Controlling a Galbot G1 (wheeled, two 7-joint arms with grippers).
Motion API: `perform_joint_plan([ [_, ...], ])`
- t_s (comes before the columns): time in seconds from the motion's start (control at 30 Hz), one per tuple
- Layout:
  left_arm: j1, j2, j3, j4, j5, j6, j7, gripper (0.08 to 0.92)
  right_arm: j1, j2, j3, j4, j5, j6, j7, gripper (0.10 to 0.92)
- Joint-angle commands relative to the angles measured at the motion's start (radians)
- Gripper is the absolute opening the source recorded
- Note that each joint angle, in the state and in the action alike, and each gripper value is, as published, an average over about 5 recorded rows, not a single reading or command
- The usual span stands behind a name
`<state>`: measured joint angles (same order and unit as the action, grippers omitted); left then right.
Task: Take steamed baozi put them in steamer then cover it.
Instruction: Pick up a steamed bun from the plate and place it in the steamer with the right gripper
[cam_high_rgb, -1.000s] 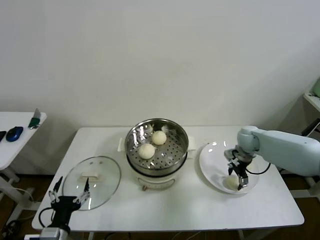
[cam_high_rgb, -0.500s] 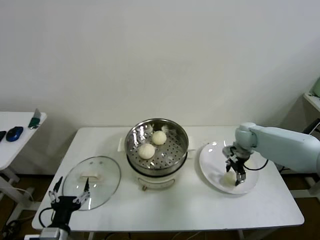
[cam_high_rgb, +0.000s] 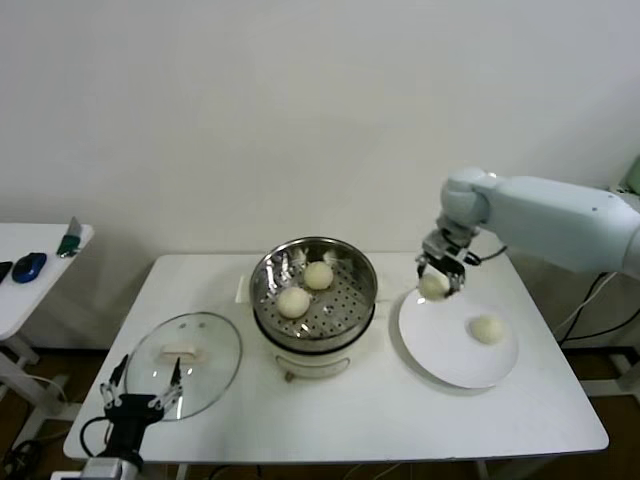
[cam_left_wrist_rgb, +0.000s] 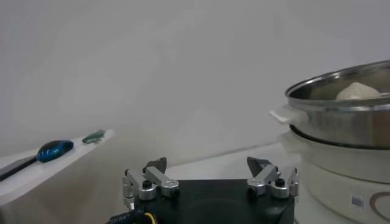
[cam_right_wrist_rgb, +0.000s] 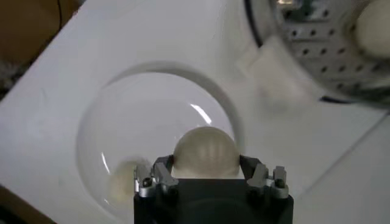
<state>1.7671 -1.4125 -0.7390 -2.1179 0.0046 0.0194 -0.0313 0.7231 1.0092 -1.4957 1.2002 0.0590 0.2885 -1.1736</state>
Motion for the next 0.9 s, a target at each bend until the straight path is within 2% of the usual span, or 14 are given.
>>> perform_joint_plan([
  [0.03,0.002,-0.001,0.001,-0.001,0.001,0.002,-0.003,0.823,0.156,0.21,0.037,0.012,-0.036,0.253,-0.021,0.721],
  [0.47,0.012,0.004,-0.007,0.001,-0.018,0.003,-0.004,0.823,-0.037,0.372,0.102,0.011,-0.109,0.264,-0.024,0.727],
  [0.9,0.021,0.007,-0.015,0.01,-0.027,0.002,-0.002,0.823,-0.139,0.393,0.084,0.047,-0.118,0.258,-0.03,0.729],
])
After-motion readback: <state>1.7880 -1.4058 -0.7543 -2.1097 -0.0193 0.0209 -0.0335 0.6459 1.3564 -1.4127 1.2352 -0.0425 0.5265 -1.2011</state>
